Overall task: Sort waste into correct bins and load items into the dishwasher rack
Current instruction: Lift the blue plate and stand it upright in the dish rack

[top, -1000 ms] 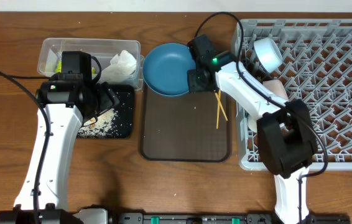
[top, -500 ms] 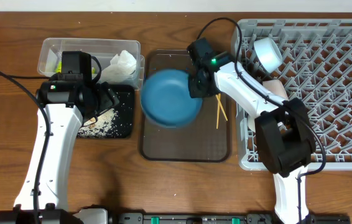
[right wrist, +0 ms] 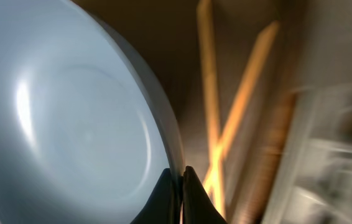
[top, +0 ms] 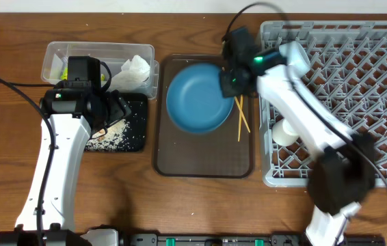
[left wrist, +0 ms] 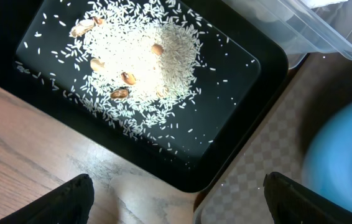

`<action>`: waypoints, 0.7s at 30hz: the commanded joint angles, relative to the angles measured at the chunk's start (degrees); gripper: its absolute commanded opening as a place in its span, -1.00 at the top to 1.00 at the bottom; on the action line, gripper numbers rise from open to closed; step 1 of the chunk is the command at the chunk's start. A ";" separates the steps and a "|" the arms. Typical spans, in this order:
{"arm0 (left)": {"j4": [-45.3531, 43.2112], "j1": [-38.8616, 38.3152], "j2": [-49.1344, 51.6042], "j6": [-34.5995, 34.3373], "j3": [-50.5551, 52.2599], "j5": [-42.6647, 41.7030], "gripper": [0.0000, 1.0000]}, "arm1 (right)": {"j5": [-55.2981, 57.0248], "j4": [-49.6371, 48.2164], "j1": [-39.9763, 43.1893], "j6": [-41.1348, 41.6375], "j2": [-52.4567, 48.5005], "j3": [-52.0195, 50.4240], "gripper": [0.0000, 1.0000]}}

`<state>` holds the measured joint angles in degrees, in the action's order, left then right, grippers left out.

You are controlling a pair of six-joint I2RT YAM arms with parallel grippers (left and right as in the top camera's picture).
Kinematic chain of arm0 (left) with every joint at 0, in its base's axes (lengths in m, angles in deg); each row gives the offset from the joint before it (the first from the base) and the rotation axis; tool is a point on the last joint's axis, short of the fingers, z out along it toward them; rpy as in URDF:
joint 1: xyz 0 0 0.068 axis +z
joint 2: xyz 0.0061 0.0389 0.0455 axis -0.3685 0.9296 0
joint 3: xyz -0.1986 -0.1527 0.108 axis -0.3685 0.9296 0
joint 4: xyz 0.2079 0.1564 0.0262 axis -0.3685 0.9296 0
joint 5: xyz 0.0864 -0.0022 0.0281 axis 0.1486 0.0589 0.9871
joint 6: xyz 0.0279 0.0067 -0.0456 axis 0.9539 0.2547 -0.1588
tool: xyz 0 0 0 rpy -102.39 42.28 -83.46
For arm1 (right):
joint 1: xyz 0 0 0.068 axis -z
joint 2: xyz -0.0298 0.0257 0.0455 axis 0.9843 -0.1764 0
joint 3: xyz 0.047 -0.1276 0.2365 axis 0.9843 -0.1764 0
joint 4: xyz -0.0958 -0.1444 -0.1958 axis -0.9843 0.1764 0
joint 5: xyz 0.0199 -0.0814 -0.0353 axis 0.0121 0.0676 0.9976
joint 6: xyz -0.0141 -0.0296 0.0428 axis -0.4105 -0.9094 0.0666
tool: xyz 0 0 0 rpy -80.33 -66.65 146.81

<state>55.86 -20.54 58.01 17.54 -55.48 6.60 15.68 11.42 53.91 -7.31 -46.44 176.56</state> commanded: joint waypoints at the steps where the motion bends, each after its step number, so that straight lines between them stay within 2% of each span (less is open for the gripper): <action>1: 0.35 0.24 -0.57 0.35 -1.16 0.70 -0.79 | 10.40 0.02 2.34 -1.79 9.79 0.59 0.98; 10: 0.35 0.24 -0.57 0.35 -1.16 0.68 -0.79 | 51.10 0.94 7.85 -4.17 20.70 0.59 0.98; 13: 0.35 0.24 -0.57 0.35 -1.16 0.70 -0.80 | 58.25 1.09 9.75 -10.29 20.68 0.44 0.98; 21: 0.35 0.24 -0.57 0.35 -1.16 0.68 -0.79 | 66.55 -1.07 15.08 -21.44 17.18 0.35 0.98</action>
<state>55.86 -20.54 58.01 17.54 -55.48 6.60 74.13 11.24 67.33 -22.24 -27.05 176.67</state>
